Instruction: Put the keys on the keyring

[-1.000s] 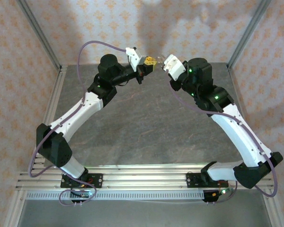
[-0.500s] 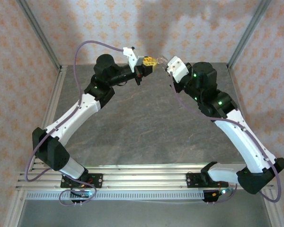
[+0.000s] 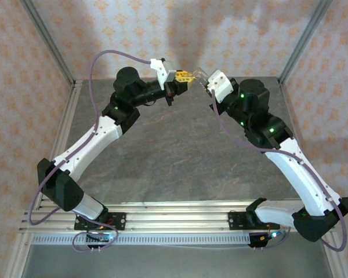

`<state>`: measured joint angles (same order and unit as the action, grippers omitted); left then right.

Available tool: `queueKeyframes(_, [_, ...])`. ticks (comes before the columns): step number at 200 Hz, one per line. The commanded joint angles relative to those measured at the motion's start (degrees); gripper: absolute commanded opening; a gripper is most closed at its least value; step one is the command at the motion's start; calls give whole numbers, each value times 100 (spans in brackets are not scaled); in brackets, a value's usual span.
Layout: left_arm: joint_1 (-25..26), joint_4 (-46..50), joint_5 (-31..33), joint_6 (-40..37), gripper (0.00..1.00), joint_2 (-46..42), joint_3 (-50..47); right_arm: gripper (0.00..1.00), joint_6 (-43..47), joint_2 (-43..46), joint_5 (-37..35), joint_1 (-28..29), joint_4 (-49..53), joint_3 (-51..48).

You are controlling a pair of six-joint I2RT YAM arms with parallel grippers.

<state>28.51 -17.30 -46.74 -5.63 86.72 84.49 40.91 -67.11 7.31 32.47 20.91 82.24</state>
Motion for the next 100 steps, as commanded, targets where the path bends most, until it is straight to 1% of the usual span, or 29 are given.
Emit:
queueKeyframes(1, [-80,-300,120,-35,0,-372,138,0,-234,286,-590,-118,-248,-23])
queueKeyframes(55, [-12,-326,131,-96,0,-445,114,0,-256,295,-600,-124,-305,-53])
queueKeyframes(100, [79,-464,258,-96,0,-467,112,0,-337,300,-548,-126,-297,-85])
